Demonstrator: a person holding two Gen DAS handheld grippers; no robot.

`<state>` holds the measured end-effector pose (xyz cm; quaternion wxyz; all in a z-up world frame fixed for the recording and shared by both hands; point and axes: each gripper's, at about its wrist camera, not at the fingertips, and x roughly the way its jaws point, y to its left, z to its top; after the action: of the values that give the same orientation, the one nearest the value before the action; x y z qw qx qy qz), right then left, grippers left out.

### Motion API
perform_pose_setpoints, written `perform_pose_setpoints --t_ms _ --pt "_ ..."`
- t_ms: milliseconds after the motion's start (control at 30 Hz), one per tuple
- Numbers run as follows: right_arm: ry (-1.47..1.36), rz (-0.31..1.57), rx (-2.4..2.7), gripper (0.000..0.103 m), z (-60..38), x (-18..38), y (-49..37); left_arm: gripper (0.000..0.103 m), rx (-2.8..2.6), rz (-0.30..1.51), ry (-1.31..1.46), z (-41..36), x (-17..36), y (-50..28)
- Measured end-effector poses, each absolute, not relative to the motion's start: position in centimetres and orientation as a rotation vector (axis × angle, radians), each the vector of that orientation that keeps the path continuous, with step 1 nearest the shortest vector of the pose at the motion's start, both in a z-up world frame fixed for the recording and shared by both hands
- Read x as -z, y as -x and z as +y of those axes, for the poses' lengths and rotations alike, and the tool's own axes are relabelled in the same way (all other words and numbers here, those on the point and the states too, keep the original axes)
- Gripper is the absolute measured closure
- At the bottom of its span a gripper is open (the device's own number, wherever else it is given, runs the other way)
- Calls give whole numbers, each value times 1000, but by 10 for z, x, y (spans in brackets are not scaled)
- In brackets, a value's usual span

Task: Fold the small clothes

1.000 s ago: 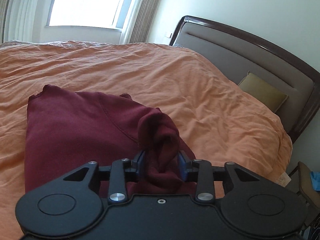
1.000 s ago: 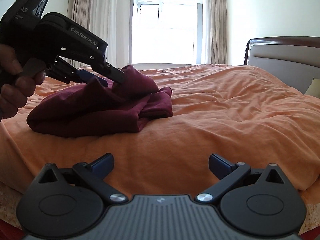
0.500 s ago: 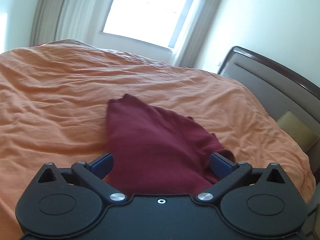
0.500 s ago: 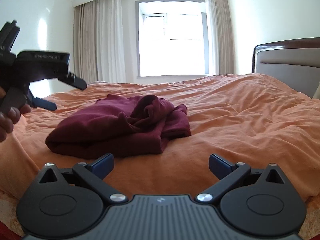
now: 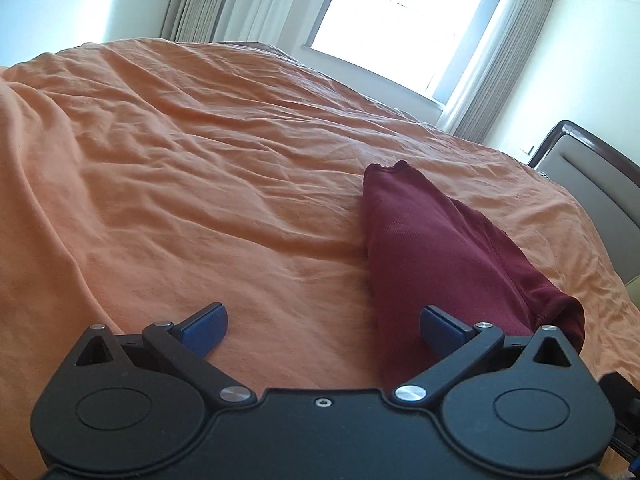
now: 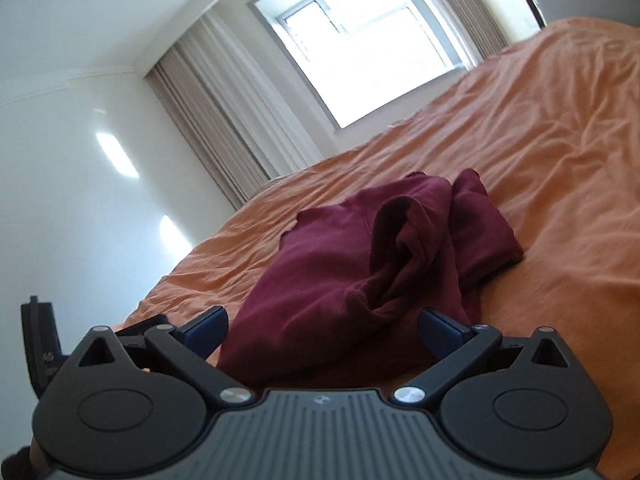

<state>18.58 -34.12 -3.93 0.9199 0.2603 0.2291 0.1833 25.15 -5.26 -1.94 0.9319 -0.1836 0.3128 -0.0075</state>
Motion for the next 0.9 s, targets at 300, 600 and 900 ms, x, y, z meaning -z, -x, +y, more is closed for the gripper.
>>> perform_pose_setpoints --t_ms 300,600,900 --pt "-678 485 -226 11 -333 48 -226 1 19 636 348 -64 24 -255" --pt "-706 443 -54 71 -339 54 -245 1 15 640 334 -67 23 -257" --pt "-527 271 -90 87 -350 25 -222 1 92 622 340 -85 5 -280"
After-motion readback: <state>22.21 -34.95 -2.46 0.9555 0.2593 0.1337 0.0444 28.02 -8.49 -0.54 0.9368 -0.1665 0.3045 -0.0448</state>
